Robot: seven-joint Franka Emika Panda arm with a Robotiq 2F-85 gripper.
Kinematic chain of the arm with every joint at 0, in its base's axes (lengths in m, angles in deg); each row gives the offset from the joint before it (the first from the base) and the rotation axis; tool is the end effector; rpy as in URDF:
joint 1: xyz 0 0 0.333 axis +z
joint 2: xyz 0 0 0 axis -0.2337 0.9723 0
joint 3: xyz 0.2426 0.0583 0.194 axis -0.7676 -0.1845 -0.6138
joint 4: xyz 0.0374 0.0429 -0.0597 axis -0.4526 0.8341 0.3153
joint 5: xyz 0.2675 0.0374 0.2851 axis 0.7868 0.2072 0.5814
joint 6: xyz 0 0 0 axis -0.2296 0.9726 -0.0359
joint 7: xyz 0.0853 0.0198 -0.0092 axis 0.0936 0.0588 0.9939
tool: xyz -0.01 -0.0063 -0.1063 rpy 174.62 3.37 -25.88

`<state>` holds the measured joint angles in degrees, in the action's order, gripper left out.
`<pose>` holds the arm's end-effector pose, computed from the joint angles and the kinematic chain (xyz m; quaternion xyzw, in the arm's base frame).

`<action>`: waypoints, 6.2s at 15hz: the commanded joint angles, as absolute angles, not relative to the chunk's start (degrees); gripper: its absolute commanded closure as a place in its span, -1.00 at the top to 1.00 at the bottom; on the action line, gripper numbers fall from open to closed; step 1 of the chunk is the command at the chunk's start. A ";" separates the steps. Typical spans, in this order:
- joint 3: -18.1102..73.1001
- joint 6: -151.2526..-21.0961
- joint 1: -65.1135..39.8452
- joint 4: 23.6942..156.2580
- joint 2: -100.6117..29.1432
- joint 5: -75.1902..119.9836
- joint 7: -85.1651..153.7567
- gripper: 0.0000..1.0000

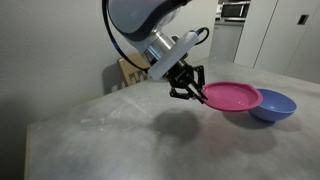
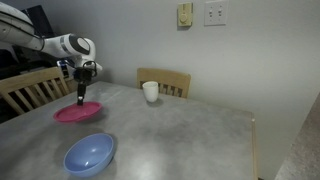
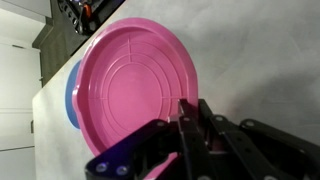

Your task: Place the pink lid on the blue bowl

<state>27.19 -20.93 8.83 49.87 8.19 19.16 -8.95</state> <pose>0.6558 0.2233 0.2097 0.8979 -0.2276 -0.2601 0.2728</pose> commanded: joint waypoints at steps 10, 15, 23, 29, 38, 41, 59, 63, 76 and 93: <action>28.64 -22.71 5.14 61.95 4.32 22.45 -20.65 -0.94; 28.29 -31.56 3.95 72.04 -0.94 21.48 -18.86 -0.94; 28.02 -50.99 1.24 91.80 -13.51 14.16 -11.98 -0.94; 27.26 -57.10 -2.09 102.03 -23.74 13.29 -3.76 -0.94; 27.25 -57.40 -4.46 104.40 -25.68 14.09 2.65 -0.94; 27.43 -56.83 -4.48 105.24 -25.27 14.20 2.46 -0.94; 29.40 -57.79 -6.14 111.60 -25.67 10.82 2.40 -0.94; 29.35 -59.46 -5.90 110.21 -24.46 10.15 1.80 -0.94; 28.77 -56.21 -4.50 108.52 -23.87 10.69 0.41 -0.94; 28.39 -55.85 -4.46 108.43 -21.94 10.68 -0.96 -0.50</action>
